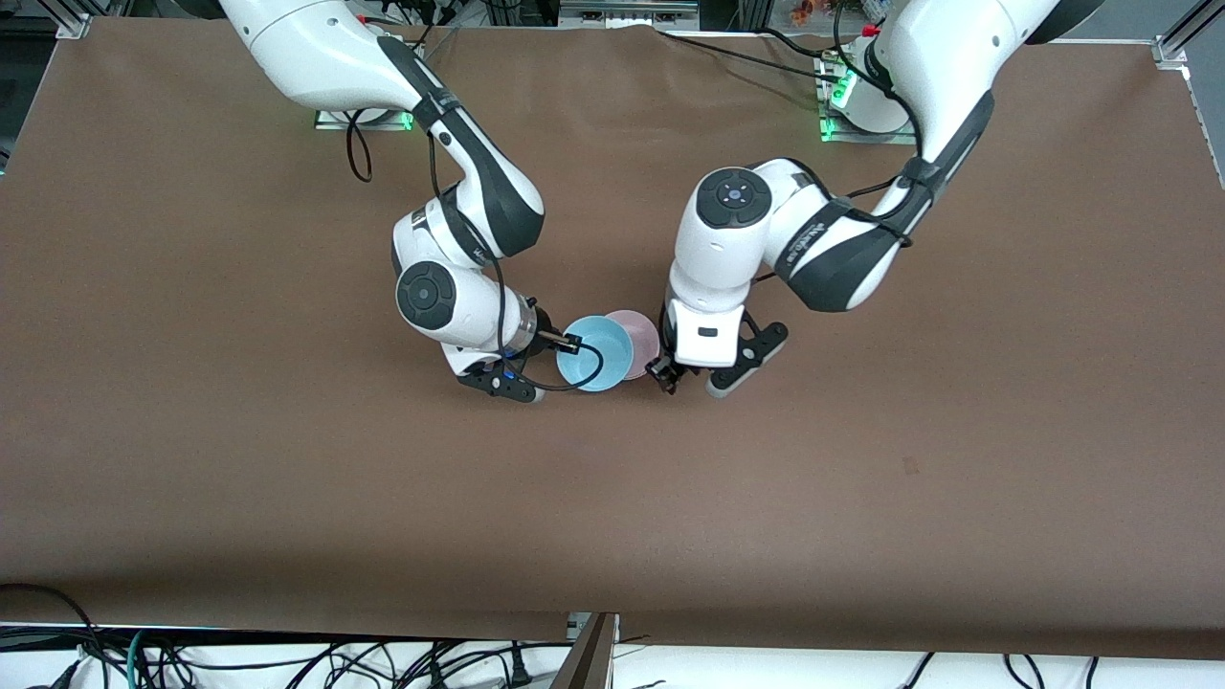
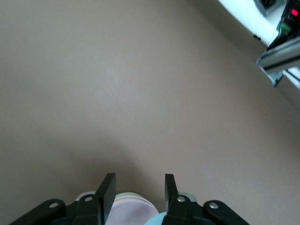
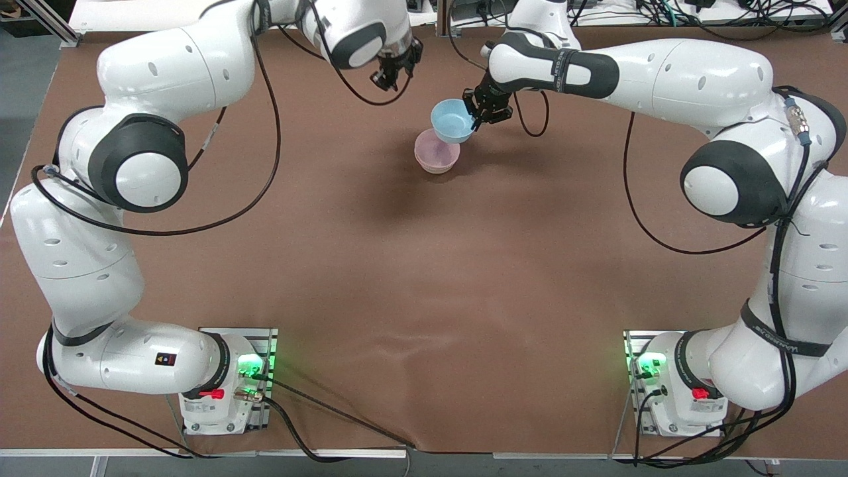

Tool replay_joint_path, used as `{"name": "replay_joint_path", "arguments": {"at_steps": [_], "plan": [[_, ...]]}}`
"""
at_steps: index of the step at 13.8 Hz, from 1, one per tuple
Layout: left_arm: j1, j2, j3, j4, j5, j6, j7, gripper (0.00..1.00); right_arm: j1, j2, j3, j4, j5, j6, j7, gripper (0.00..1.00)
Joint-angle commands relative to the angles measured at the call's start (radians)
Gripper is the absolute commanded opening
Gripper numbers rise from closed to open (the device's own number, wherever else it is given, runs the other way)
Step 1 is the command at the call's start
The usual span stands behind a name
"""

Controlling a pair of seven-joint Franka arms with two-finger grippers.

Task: Stack pink and blue bowls on white bowl
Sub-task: 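Open the left gripper and lift it away from the pink bowl, then lower the blue bowl onto the pink bowl while the left gripper withdraws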

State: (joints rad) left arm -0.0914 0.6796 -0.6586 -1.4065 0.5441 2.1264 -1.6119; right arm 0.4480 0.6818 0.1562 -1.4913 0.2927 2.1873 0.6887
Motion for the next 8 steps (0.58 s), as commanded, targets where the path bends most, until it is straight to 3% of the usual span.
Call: {"name": "replay_joint_path", "arguments": {"at_steps": [1,5,8], "plan": [[0.035,-0.008,-0.007,0.128,-0.1,-0.133,0.137,0.49,0.038,0.022,-0.004,-0.001,0.017,0.044,0.015,0.0],[0.11,-0.011,-0.007,0.294,-0.162,-0.31,0.335,0.49,0.067,0.045,-0.004,-0.001,0.016,0.083,0.048,0.0],[0.192,-0.038,-0.01,0.316,-0.188,-0.365,0.493,0.49,0.07,0.059,-0.004,-0.001,0.016,0.112,0.048,0.0]]}}
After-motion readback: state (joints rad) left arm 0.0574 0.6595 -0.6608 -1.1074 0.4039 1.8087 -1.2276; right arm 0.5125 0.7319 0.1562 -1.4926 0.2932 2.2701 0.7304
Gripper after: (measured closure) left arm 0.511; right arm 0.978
